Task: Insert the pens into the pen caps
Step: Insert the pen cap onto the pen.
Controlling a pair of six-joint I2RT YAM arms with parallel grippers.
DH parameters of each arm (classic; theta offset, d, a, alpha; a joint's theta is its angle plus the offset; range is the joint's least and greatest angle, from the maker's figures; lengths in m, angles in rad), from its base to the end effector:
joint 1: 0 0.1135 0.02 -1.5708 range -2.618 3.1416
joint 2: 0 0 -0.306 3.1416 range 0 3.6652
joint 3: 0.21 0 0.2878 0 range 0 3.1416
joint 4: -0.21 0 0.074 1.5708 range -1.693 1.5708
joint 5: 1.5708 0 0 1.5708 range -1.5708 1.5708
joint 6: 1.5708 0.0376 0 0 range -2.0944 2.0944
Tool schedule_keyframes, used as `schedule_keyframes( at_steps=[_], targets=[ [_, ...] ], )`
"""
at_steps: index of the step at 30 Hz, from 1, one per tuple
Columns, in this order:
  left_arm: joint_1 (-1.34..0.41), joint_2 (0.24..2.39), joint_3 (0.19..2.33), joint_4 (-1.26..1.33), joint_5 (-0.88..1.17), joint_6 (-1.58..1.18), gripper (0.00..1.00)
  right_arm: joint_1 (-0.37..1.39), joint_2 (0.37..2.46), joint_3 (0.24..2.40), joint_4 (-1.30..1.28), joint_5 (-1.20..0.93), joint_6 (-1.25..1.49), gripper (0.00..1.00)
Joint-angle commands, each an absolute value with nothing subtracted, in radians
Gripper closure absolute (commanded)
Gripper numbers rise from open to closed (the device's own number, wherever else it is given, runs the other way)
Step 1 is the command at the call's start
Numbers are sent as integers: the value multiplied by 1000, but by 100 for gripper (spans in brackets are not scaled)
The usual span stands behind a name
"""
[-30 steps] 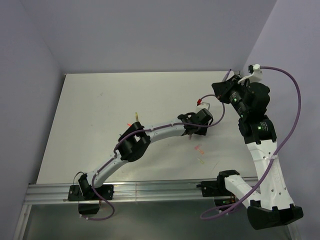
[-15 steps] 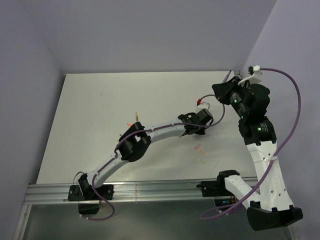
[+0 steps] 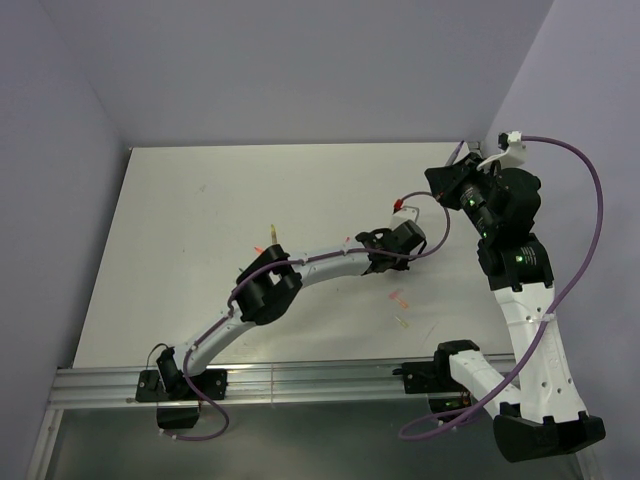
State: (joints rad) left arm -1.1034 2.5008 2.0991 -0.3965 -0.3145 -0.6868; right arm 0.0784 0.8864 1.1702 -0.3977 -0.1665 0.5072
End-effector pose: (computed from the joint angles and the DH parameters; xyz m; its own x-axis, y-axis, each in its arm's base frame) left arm 0.2917 -0.5522 0.1630 -0.7261 0.1005 -0.6802 0.3767 0.8857 -0.2713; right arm 0.1893 0.0211 0.4744 -0.2163 0.4635 -0.8593 -0.1560 0.8524 0.4991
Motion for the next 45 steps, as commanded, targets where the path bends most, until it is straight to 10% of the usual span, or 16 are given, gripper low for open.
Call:
schedule_keyframes(
  at_steps=[1, 31, 45],
  targets=[
    [-1108, 2470, 2056, -488, -367, -629, 100, 68, 871, 1166, -359, -170, 502, 100],
    [-1002, 2203, 1721, -446, -429, -436, 99, 66, 914, 1164, -325, -198, 518, 100],
    [-1002, 2167, 1638, -425, -446, -459, 65, 66, 916, 1149, -318, -196, 517, 100]
  ],
)
